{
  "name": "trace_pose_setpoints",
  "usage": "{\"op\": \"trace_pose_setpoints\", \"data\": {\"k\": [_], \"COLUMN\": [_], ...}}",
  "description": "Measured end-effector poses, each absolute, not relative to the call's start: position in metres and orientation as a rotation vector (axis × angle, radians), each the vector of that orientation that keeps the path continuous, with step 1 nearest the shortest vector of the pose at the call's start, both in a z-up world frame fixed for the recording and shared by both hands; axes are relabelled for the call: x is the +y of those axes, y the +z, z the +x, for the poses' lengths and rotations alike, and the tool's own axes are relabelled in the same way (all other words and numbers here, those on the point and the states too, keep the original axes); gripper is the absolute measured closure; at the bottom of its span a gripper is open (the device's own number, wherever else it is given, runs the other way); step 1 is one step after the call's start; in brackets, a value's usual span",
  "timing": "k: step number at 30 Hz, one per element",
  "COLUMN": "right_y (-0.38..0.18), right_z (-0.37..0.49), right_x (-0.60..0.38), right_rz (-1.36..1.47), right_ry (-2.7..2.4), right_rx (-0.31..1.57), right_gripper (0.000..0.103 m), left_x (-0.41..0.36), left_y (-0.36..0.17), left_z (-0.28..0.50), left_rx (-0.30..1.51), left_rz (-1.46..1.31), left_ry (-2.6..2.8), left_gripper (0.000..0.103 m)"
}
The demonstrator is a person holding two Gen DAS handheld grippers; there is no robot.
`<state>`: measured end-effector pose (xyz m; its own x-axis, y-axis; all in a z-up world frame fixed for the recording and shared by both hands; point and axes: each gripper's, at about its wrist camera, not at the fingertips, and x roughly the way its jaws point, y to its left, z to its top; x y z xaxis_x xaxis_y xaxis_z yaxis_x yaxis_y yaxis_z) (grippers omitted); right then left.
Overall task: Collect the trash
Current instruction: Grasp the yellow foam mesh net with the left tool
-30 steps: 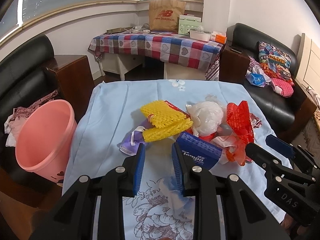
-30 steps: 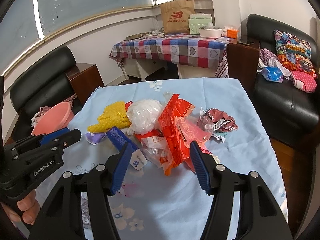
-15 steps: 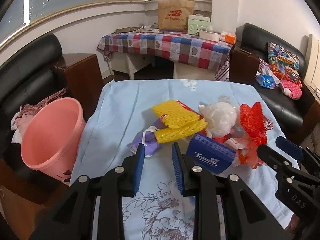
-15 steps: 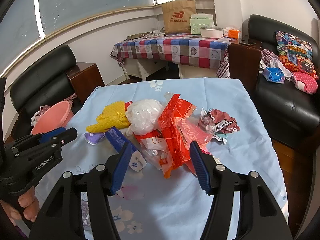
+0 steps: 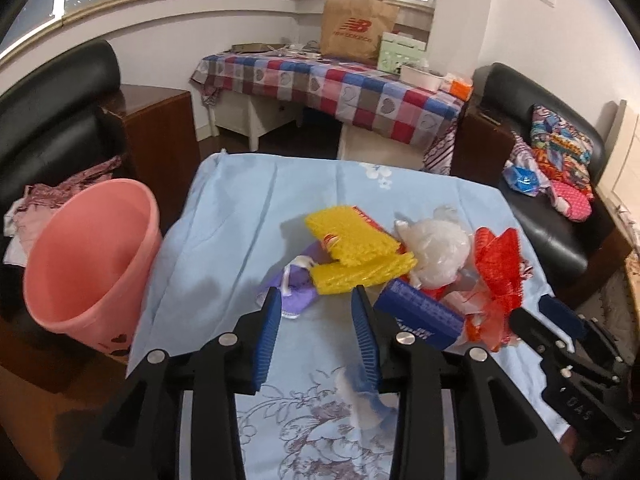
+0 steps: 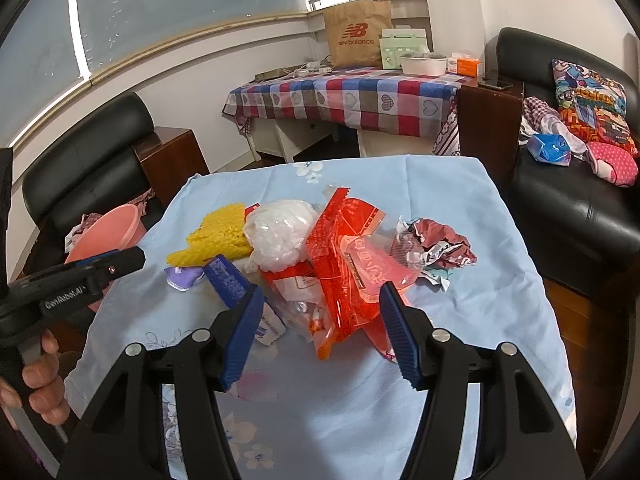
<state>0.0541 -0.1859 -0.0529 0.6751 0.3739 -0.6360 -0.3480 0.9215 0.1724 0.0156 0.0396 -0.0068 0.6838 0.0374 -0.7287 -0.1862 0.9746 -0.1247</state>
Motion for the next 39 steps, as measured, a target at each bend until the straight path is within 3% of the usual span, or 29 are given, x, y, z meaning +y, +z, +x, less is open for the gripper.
{"op": "trace_pose_setpoints", "data": {"k": [8, 18, 19, 21, 24, 39], "right_y": [-0.053, -0.057, -0.057, -0.059, -0.062, -0.063], "right_z": [0.058, 0.074, 0.076, 0.078, 0.081, 0.089], "right_x": [-0.184, -0.177, -0.177, -0.177, -0.178, -0.187], "right_rz": [0.025, 0.015, 0.015, 0.016, 0.015, 0.044], "right_ry": [0.423, 0.437, 0.436, 0.435, 0.433, 0.432], "right_rx": [0.718, 0.734, 0.737, 0.741, 0.751, 0.755], "right_gripper": [0.042, 0.042, 0.042, 0.042, 0.042, 0.042], "left_x": [0.038, 0.042, 0.043, 0.044, 0.046, 0.051], "left_y": [0.003, -0.031, -0.035, -0.042, -0.05, -0.013], "left_z": [0.052, 0.106, 0.11, 0.113, 0.114, 0.064], "left_rx": [0.845, 0.963, 0.973, 0.987, 0.994, 0.843], "left_rz": [-0.257, -0.326, -0.331, -0.342, -0.362, -0.297], "left_ry": [0.087, 0.102, 0.102, 0.097, 0.091, 0.075], "left_gripper": [0.067, 0.068, 0.069, 0.083, 0.093, 0.096]}}
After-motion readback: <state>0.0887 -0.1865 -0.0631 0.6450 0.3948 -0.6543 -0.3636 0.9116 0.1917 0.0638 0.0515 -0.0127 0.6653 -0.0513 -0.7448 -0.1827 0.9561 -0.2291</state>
